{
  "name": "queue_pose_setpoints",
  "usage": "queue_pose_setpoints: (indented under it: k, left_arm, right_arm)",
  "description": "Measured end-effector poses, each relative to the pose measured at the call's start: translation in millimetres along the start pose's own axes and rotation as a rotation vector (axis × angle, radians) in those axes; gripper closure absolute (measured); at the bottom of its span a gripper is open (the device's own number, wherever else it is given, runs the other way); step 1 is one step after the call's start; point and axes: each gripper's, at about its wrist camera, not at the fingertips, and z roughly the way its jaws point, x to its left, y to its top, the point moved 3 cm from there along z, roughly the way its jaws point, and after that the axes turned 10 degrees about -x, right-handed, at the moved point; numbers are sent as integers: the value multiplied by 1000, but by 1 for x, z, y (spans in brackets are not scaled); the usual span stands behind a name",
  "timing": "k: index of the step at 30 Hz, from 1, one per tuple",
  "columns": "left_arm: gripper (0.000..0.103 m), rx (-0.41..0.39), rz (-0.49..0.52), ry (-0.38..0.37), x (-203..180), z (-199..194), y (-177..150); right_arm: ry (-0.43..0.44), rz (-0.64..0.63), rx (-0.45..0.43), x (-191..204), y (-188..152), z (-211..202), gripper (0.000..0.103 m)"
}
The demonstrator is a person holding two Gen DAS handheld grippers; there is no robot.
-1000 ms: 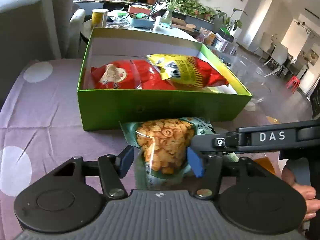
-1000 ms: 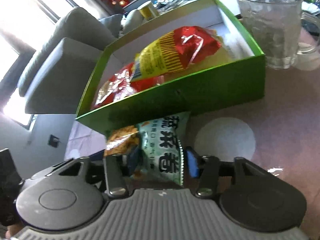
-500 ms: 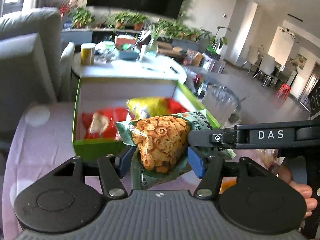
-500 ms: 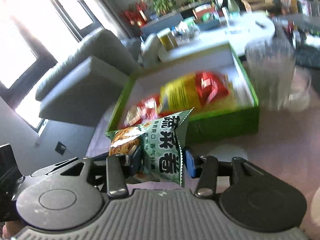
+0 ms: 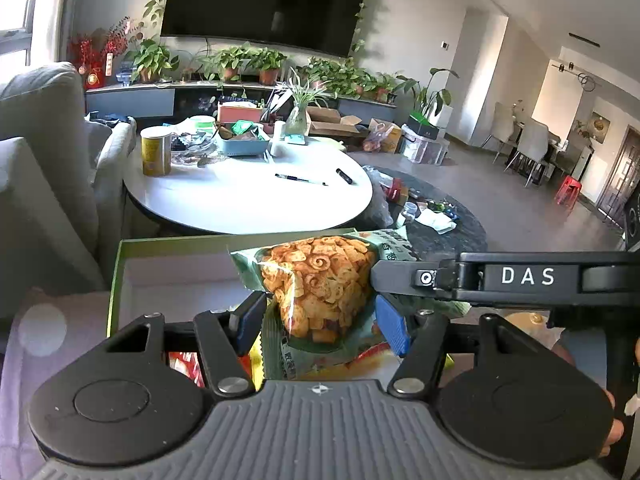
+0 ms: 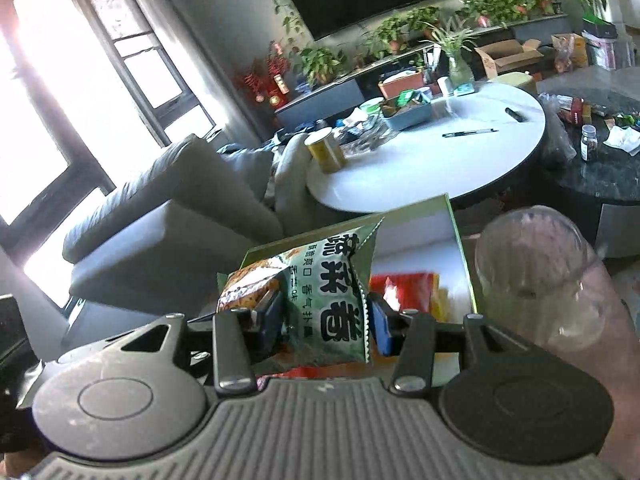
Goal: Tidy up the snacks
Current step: 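Carry the green cracker bag over the green box and open the right tool, then raise the right tool away from the green box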
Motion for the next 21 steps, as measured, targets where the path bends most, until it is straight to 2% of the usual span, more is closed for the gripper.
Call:
queue_pose_setpoints:
  k: [6,8,9,10,13,17,21]
  left_arm:
    - [45,24,-3,6,8,41,1]
    - [42,24,-17,18,13,50,1]
    - [38,22,-25,34,16,55,0]
    - [32,19,-29,55,18,56,-1]
    - [30,15,-28,91,27,54,-6]
    - [27,8,-41,122,36,40,-11]
    - [25,3,-23,131,37,20,-16]
  right_arm:
    - [-44,29,2,-20,7,28,56]
    - [-56,39,0,-26,8,38,56]
    - [-64,42,-7,-28,9,40,56]
    - [-78,43,-22,-31,9,43,56]
    - [-158,38,-81,-37,5,39,56]
    - [-156,71,-82,-43,-4,28,56]
    - [-146,44,-59,-34,-4,17,54]
